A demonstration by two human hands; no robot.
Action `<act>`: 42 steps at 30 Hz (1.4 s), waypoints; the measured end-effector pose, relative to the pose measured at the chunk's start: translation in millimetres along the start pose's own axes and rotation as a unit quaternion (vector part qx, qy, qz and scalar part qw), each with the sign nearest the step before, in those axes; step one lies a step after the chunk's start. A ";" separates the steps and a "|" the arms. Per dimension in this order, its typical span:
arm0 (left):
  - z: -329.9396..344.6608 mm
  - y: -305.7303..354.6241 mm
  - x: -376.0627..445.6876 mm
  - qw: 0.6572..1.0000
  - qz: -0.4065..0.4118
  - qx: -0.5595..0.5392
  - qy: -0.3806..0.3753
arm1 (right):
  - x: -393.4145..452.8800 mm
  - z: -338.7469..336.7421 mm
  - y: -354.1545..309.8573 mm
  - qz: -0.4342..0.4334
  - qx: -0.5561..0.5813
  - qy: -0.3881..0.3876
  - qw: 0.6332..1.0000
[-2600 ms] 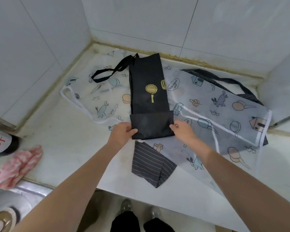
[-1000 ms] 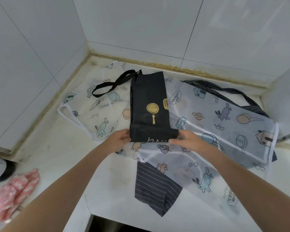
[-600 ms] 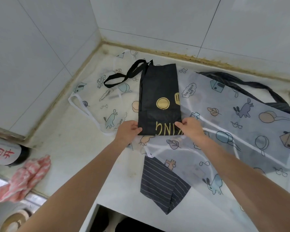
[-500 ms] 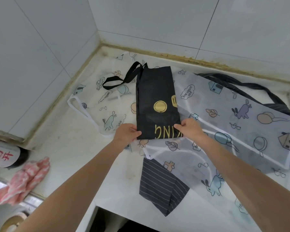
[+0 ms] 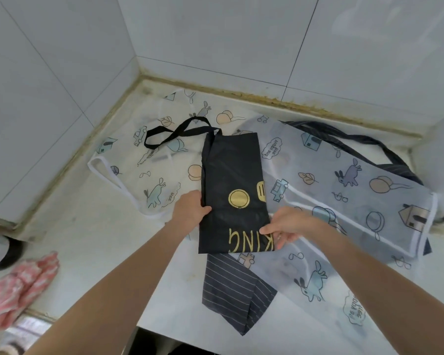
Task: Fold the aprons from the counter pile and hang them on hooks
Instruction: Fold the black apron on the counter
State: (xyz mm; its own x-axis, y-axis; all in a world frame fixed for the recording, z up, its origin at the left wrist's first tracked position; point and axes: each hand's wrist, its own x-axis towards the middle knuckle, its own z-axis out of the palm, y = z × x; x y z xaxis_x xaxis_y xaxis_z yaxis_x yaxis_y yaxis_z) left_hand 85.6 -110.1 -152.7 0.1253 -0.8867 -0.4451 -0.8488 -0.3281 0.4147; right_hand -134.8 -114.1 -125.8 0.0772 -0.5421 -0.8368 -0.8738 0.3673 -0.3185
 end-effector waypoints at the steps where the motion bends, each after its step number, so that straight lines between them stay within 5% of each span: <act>1: 1.8 -1.7 0.2 1.000 0.000 -0.001 0.009 | 0.7 0.0 1.0 -0.026 -0.087 0.062 0.994; 4: 2.1 -5.3 3.8 1.000 -0.011 -0.005 0.011 | -0.5 5.2 4.4 -0.190 -0.246 0.215 0.926; 7: -0.5 -6.1 9.8 1.000 -0.027 -0.010 -0.003 | -4.6 19.2 9.3 -0.326 -0.386 0.219 0.835; 11: 3.1 -10.1 8.7 0.999 -0.008 -0.036 0.016 | -0.7 31.1 26.8 -0.263 -0.427 0.136 0.854; 16: 1.8 -9.8 5.8 0.999 -0.009 -0.042 0.007 | 0.5 25.6 12.7 -0.298 -0.334 0.163 0.879; 21: -16.9 -17.8 -7.1 0.972 -0.023 -0.126 -0.196 | -14.6 -18.1 -17.6 -0.199 -0.030 0.031 0.979; 26: -27.3 -28.5 -20.7 0.927 -0.052 -0.241 -0.282 | 1.2 -6.3 -10.7 -0.057 0.113 -0.020 0.992; 29: -26.6 -24.8 -16.6 0.970 -0.039 -0.186 -0.152 | 7.4 -1.4 -11.1 -0.032 0.137 -0.006 0.990; 32: -27.3 -18.0 -20.0 0.986 0.151 -0.027 0.072 | 8.8 -1.2 -8.5 -0.030 0.146 -0.006 0.989; 35: -19.4 -2.5 -29.9 0.944 0.316 0.086 -0.047 | 8.4 0.8 -6.9 -0.043 0.056 0.011 0.997; 37: -4.5 0.6 -29.3 0.915 0.321 0.206 -0.132 | 4.5 2.5 -7.7 -0.098 -0.117 0.074 0.986; 40: 7.8 -2.2 -22.8 0.915 0.289 0.242 -0.146 | -0.8 11.6 -3.9 -0.214 -0.327 0.208 0.897; 42: 10.4 -0.5 -21.3 0.913 0.291 0.250 -0.140 | -3.3 21.1 0.5 -0.277 -0.385 0.215 0.854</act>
State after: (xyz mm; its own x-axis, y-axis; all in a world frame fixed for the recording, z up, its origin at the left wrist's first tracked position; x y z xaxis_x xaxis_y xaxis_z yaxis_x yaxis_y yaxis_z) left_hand 77.9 -87.7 -151.7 -0.4978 -0.7229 -0.4792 -0.8672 0.4236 0.2618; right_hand -125.4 -96.2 -132.6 0.5425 -0.7598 -0.3584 -0.8298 -0.5513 -0.0872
